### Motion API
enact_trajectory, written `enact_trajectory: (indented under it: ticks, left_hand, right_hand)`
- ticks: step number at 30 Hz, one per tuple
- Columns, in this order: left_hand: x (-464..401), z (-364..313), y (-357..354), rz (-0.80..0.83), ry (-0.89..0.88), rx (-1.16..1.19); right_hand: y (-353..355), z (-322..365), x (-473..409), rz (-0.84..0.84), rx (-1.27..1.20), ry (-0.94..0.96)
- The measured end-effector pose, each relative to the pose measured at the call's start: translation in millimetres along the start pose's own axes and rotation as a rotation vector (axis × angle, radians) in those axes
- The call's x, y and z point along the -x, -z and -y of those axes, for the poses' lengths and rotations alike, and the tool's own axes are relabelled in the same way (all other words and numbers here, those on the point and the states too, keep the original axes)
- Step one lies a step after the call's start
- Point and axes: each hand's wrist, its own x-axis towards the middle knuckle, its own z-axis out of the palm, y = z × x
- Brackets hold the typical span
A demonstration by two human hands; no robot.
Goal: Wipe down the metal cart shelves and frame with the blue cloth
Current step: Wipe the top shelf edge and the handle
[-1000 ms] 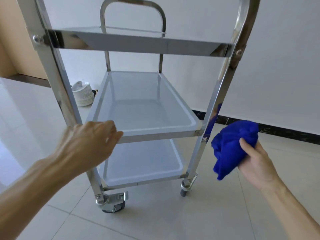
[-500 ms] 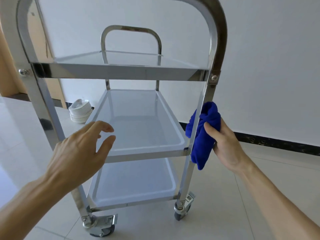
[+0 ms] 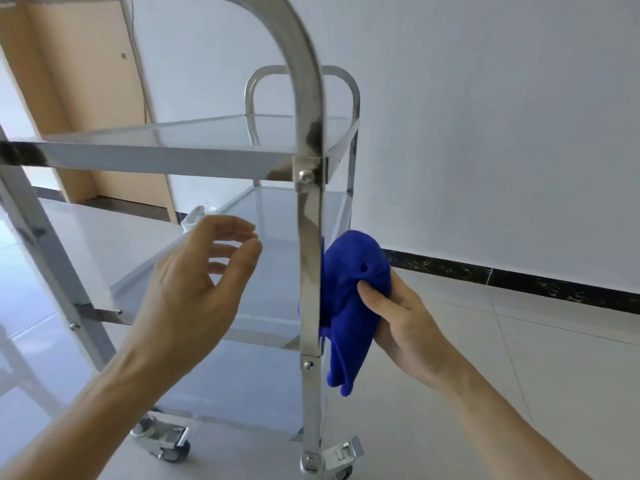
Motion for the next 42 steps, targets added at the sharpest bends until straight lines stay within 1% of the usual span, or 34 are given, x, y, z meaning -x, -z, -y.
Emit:
enact_trajectory:
  ticks: [3, 7, 9, 12, 17, 21, 25, 28, 34, 37, 42]
  left_hand:
    - [1, 2, 7, -0.015, 0.033, 0.092]
    - [-1, 2, 8, -0.013, 0.055, 0.220]
    - [-4, 2, 6, -0.017, 0.083, 0.242]
    - [-12, 6, 4, -0.065, 0.154, 0.322]
    - [-15, 13, 11, -0.025, 0.144, 0.334]
    - [-15, 16, 14, 0.012, 0.129, 0.301]
    - [-15, 18, 17, 0.047, 0.130, 0.308]
    - [-12, 21, 21, 0.078, 0.121, 0.306]
    - [-7, 28, 34, 0.123, 0.088, 0.297]
    - [-6, 29, 38, 0.147, 0.070, 0.323]
    - [-4, 32, 41, 0.115, 0.050, 0.362]
  right_hand:
    - [2, -9, -7, -0.092, -0.121, -0.066]
    - [12, -29, -23, -0.331, -0.121, -0.152]
    - [11, -40, -35, -0.394, -0.133, -0.188]
    - [-1, -54, -59, -0.441, -0.194, -0.246]
    - [-29, -73, -105, -0.484, -0.234, -0.322]
    - [-42, -81, -141, -0.567, -0.161, -0.401]
    - [-39, -81, -163, -0.649, -0.095, -0.493]
    - [-37, -87, -162, -0.647, -0.106, -0.559]
    - [-38, -99, -149, -0.614, -0.206, -0.544]
    - [-33, -98, -141, -0.637, -0.269, -0.542]
    - [-26, -93, -129, -0.688, -0.299, -0.548]
